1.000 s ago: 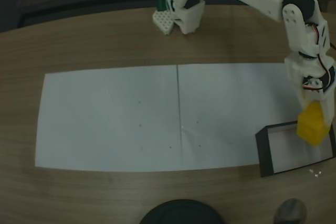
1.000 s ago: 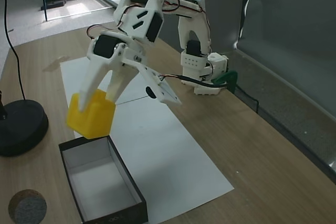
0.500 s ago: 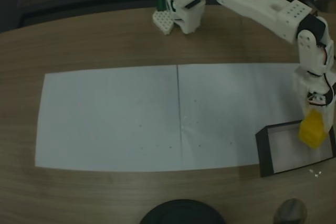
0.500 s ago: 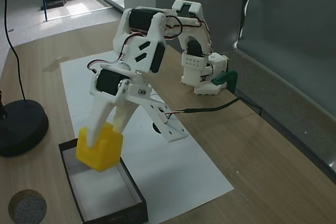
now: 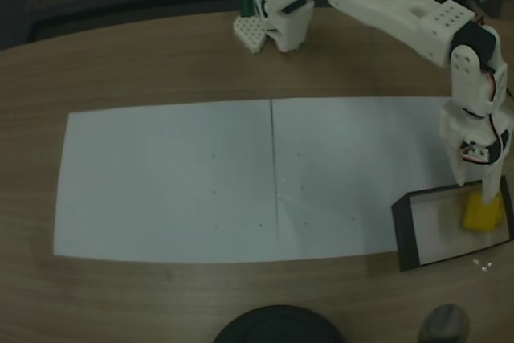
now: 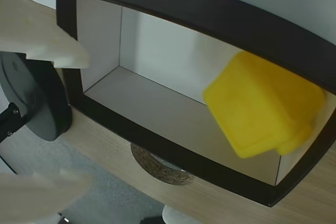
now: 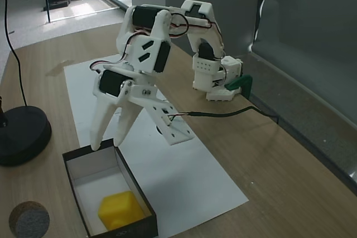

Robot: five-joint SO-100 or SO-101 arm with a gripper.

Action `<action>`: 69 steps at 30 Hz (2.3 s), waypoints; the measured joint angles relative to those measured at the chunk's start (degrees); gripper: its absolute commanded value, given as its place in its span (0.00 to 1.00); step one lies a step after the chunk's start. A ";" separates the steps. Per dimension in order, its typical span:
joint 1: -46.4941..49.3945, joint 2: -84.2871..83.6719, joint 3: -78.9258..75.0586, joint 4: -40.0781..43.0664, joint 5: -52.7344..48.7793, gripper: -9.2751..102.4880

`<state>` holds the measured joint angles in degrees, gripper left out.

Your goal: Grab a yellow square and put it in the box.

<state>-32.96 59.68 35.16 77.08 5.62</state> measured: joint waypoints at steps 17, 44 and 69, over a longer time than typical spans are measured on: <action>29.97 44.21 3.25 22.06 -4.31 0.09; 44.21 136.76 90.79 -2.29 -16.17 0.08; 35.95 138.25 139.57 -15.29 -3.34 0.08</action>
<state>2.99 197.93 174.73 61.79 2.29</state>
